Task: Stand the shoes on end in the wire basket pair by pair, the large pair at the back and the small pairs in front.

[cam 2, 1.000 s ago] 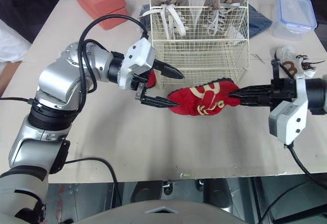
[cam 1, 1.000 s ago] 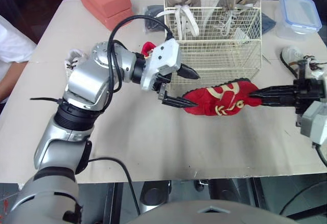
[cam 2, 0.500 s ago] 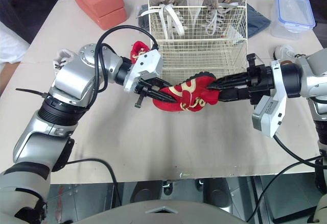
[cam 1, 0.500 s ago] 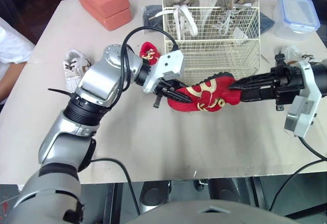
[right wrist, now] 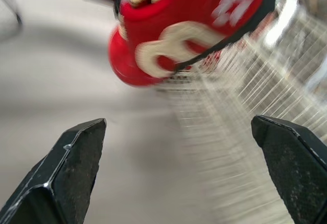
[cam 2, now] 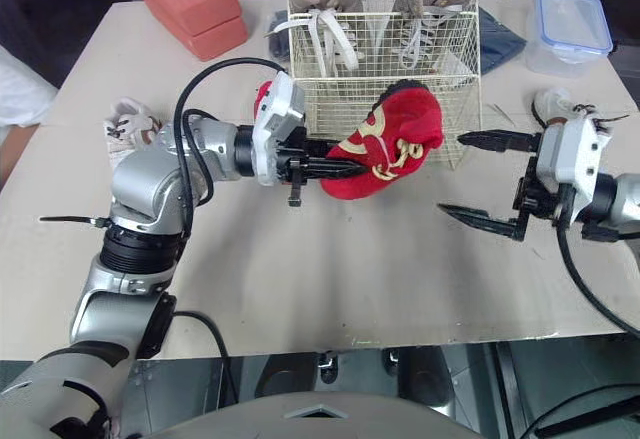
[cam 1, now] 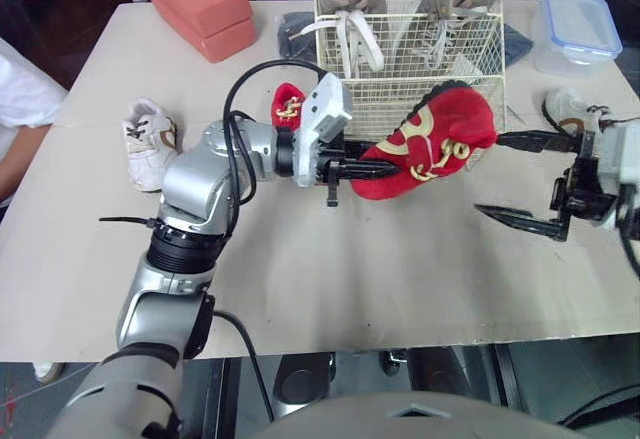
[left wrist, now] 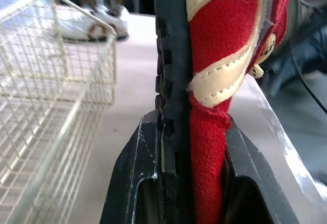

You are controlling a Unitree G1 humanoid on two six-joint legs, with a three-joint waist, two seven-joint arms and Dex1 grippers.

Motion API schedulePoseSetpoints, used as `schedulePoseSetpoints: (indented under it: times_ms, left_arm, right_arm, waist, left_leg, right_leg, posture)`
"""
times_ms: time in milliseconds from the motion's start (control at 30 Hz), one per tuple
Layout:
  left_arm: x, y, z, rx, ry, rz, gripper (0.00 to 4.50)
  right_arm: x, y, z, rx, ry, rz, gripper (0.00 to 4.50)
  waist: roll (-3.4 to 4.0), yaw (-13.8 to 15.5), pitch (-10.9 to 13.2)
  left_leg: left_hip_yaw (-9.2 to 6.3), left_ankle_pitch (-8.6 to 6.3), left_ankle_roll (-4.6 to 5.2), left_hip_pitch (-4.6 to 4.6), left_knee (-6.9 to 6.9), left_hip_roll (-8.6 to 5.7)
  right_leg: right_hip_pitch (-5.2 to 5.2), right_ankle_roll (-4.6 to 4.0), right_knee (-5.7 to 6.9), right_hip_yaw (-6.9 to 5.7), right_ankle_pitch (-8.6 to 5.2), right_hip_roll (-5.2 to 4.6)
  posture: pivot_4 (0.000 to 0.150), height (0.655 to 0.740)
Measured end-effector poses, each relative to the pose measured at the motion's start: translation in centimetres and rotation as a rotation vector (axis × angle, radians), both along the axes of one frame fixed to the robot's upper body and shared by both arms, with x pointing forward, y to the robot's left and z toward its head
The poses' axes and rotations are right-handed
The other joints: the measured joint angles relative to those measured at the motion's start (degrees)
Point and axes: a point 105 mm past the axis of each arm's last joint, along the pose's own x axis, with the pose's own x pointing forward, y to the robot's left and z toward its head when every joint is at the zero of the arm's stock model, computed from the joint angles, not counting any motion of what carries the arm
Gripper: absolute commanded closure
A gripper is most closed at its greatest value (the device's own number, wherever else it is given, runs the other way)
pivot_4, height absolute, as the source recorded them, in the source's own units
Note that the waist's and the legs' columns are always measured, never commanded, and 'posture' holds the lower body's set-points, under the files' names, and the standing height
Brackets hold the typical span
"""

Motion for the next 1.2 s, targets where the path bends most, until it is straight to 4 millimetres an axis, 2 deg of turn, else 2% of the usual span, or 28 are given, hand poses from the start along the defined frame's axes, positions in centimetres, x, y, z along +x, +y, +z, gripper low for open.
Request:
schedulePoseSetpoints:
  times_ms: [133, 233, 267, 433, 500, 567, 633, 700, 800, 867, 967, 1000, 1100, 1200]
  left_arm:
    - [0.3, -0.5, -0.3, -0.025, 0.004, 0.033, 3.98]
    - [0.4, -0.9, -0.2, -0.045, -0.004, 0.041, 3.98]
    - [0.4, -0.9, -0.1, -0.046, -0.006, 0.045, 3.98]
    - [0.6, -1.0, -0.1, -0.054, -0.005, 0.057, 3.98]
    - [0.7, -0.9, -0.2, -0.053, 0.0, 0.063, 3.98]
    - [0.7, -0.9, -0.3, -0.05, 0.006, 0.066, 3.98]
    - [0.8, -0.7, -0.3, -0.054, 0.015, 0.072, 2.96]
    - [0.8, -0.5, -0.2, -0.067, 0.038, 0.071, 2.25]
    - [0.3, -0.8, 0.1, -0.079, 0.052, 0.04, 0.56]
    - [0.4, -0.5, 0.4, -0.083, 0.032, 0.063, 0.07]
    - [0.7, 0.0, 1.2, -0.09, -0.013, 0.11, 0.07]
    - [0.7, 0.2, 1.4, -0.089, -0.02, 0.12, 0.07]
    - [0.8, 1.7, 2.3, -0.075, -0.064, 0.19, 0.07]
    - [0.9, 2.6, 3.4, -0.097, -0.097, 0.233, 0.07]
  right_arm:
    - [-0.5, 2.5, 1.4, 0.268, 0.161, -0.029, 0.0]
    - [0.0, 3.3, 2.4, 0.43, 0.229, -0.073, 0.79]
    - [0.2, 3.3, 2.4, 0.456, 0.245, -0.094, 1.17]
    - [1.2, 3.2, 2.2, 0.515, 0.28, -0.179, 3.68]
    - [1.4, 3.3, 2.0, 0.5, 0.272, -0.202, 4.47]
    - [1.6, 3.3, 1.9, 0.495, 0.269, -0.217, 4.47]
    - [1.7, 3.5, 2.0, 0.5, 0.266, -0.225, 4.5]
    - [1.9, 4.0, 2.4, 0.516, 0.258, -0.225, 4.5]
    - [2.1, 4.5, 3.7, 0.529, 0.217, -0.224, 4.5]
    - [2.5, 4.6, 5.1, 0.544, 0.172, -0.234, 4.5]
    - [3.2, 3.9, 8.4, 0.599, 0.059, -0.27, 4.5]
    - [3.3, 3.7, 8.7, 0.608, 0.046, -0.28, 4.5]
    - [5.4, 1.7, 10.8, 0.711, -0.007, -0.406, 4.5]
    - [6.9, 0.1, 11.1, 0.749, -0.021, -0.507, 4.5]
  waist:
    - [-0.03, 0.0, 0.0]
    - [-0.03, 0.1, 0.0]
    - [-0.03, 0.2, 0.0]
    - [-0.03, 0.2, 0.0]
    - [-0.03, 0.2, 0.0]
    - [-0.03, 0.1, 0.0]
    - [-0.03, 0.1, 0.0]
    - [-0.03, 0.0, 0.0]
    - [-0.02, 0.1, 0.0]
    - [-0.02, 0.0, 0.0]
    - [-0.03, 0.0, 0.0]
    - [-0.02, 0.1, 0.0]
    - [-0.02, 0.0, 0.0]
    - [-0.02, 0.1, 0.0]
  left_leg:
    - [-0.05, -0.01, 0.02, -0.01, 0.01, 0.0]
    - [-0.04, -0.01, 0.02, -0.05, 0.0, -0.03]
    - [-0.04, -0.02, 0.02, -0.06, 0.0, -0.04]
    - [-0.02, -0.05, 0.09, -0.13, -0.07, -0.06]
    - [-0.02, -0.06, 0.1, -0.13, -0.1, -0.06]
    - [-0.02, -0.06, 0.1, -0.12, -0.1, -0.06]
    - [-0.02, -0.06, 0.11, -0.11, -0.1, -0.06]
    - [0.0, -0.06, 0.11, -0.09, -0.1, -0.06]
    - [-0.01, -0.06, 0.1, -0.1, -0.11, -0.05]
    - [0.01, -0.06, 0.1, -0.1, -0.11, -0.05]
    - [0.0, -0.06, 0.1, -0.11, -0.14, -0.04]
    - [0.0, -0.06, 0.1, -0.11, -0.17, -0.04]
    - [0.04, -0.05, 0.09, -0.16, -0.19, -0.05]
    - [0.03, -0.05, 0.09, -0.17, -0.21, -0.05]
  right_leg:
    - [-0.01, 0.17, 0.02, -0.03, -0.1, 0.16]
    - [-0.01, 0.15, 0.01, -0.03, -0.09, 0.22]
    - [-0.01, 0.11, -0.01, -0.03, -0.07, 0.22]
    - [-0.02, 0.01, -0.17, -0.03, 0.0, 0.23]
    - [-0.03, 0.02, -0.19, -0.03, 0.0, 0.23]
    - [-0.03, 0.03, -0.18, -0.03, 0.0, 0.24]
    - [-0.03, 0.03, -0.17, -0.02, -0.01, 0.26]
    - [-0.04, 0.06, -0.16, 0.01, -0.02, 0.26]
    - [-0.05, 0.05, -0.16, 0.0, -0.02, 0.27]
    - [-0.06, 0.03, -0.15, 0.02, 0.0, 0.27]
    - [-0.1, 0.02, -0.16, 0.01, 0.01, 0.3]
    - [-0.1, 0.02, -0.17, 0.01, 0.01, 0.29]
    - [-0.14, 0.01, -0.19, 0.03, 0.01, 0.26]
    - [-0.14, 0.01, -0.21, 0.0, 0.01, 0.24]
  posture:
    - [0.15, 0.686]
    - [0.15, 0.686]
    - [0.15, 0.686]
    - [0.15, 0.686]
    - [0.15, 0.686]
    - [0.15, 0.686]
    - [0.15, 0.686]
    - [0.15, 0.686]
    - [0.15, 0.686]
    - [0.15, 0.686]
    - [0.15, 0.686]
    - [0.15, 0.686]
    - [0.15, 0.686]
    - [0.15, 0.686]
